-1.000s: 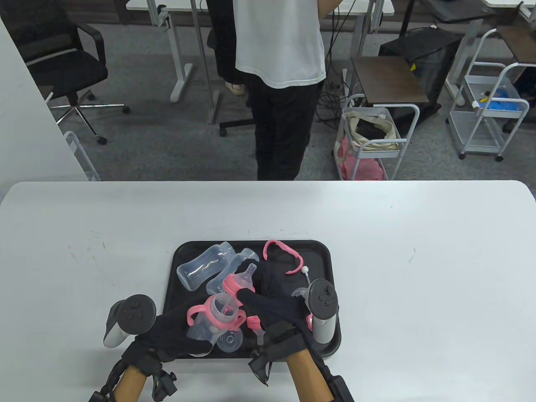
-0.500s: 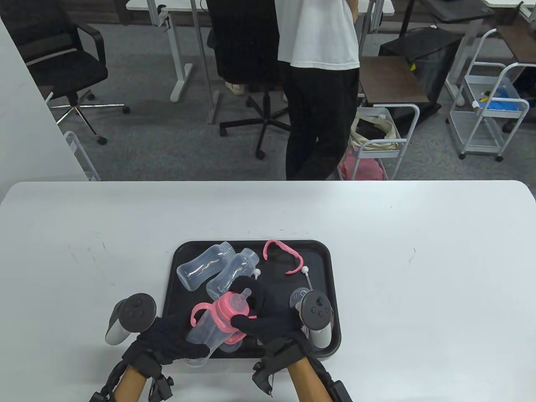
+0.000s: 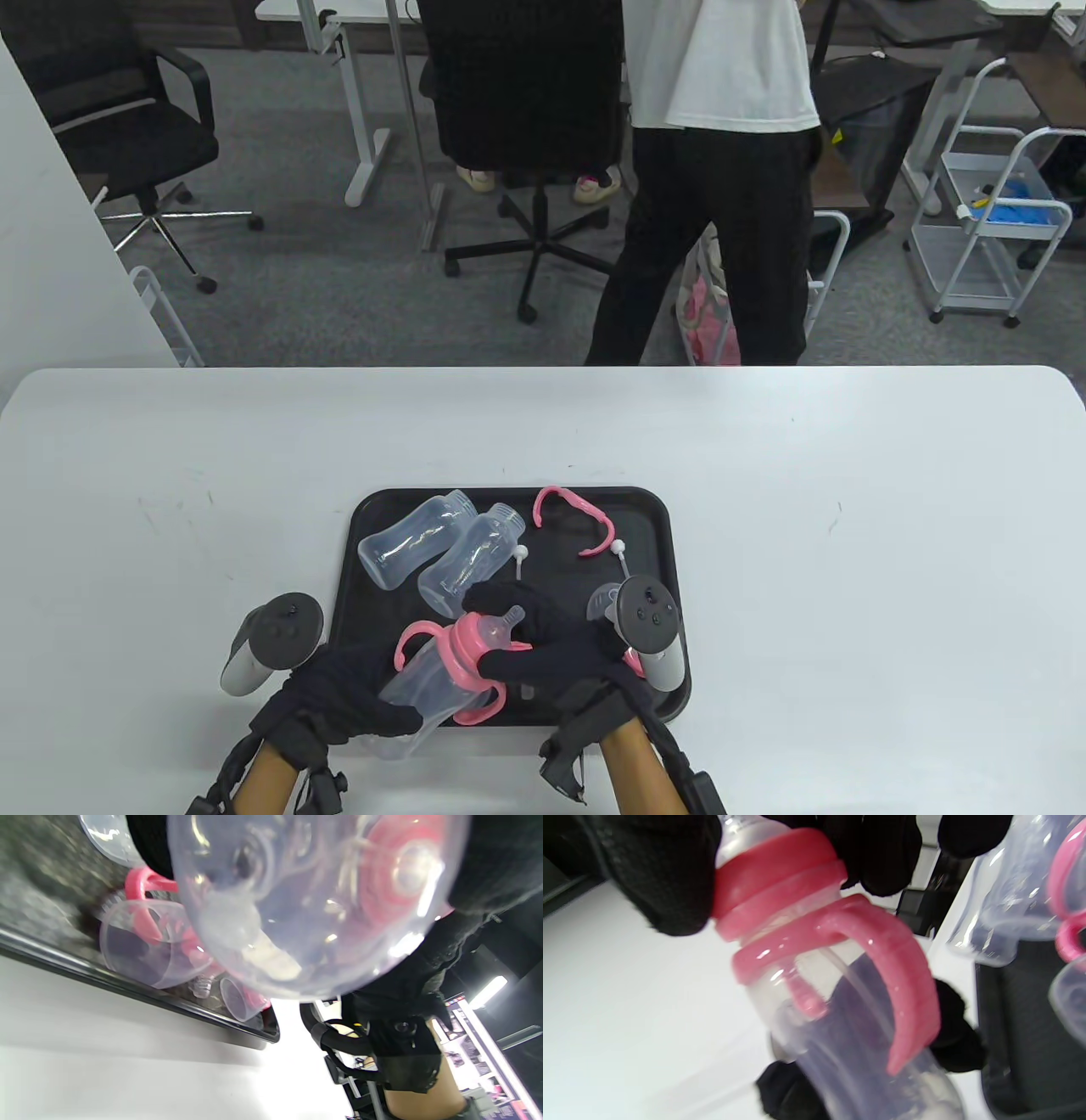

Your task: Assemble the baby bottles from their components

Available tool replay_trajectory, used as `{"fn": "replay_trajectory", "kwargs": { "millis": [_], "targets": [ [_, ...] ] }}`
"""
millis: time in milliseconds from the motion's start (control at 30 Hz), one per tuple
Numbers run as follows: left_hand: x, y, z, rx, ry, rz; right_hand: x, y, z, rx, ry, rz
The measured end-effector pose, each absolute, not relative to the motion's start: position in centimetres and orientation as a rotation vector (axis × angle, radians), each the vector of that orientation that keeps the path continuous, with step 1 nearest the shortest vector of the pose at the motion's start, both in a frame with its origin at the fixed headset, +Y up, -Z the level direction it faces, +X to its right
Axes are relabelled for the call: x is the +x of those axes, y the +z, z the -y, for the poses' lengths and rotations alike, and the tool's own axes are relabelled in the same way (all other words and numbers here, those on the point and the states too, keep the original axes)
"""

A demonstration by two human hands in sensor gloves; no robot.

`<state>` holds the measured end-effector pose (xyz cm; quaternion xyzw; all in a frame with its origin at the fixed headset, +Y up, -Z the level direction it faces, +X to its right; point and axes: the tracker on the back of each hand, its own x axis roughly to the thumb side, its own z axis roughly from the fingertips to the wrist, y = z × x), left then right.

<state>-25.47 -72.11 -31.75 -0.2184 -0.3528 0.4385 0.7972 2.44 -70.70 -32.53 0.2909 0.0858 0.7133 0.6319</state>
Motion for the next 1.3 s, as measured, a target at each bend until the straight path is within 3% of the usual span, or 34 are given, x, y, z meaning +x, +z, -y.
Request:
{"fn": "replay_trajectory", "kwargs": {
  "millis": [200,367,667,833,1033,1200,1300],
  "targets": [
    [-25.6,-31.3,70.8,-0.338,0.739,0.668,1.9,-32.4,72.1,0.447,1.652,-0.226],
    [-25.1,-30.7,70.0,-0.198,0.579,0.619,1.5,-31.8,72.3,0.29,1.801,-0.131],
    [-26.3,-31.3,70.5,-0.311,0.942,0.676,3.2,-32.4,71.8,0.412,1.472,-0.162],
    [-26.1,-31.8,72.1,-0.504,1.152,0.73,2.7,-32.5,71.5,0.531,0.97,-0.291],
    [-24.5,-31.6,72.7,-0.698,1.272,0.861,1.6,-32.0,70.0,0.754,1.116,-0.278],
    [-24.2,-31.5,72.6,-0.703,1.298,0.883,1.0,-31.6,69.5,0.791,1.201,-0.31],
    [-24.6,-31.6,72.1,-0.626,1.205,0.827,1.3,-31.7,69.6,0.697,1.326,-0.242]
  ]
}}
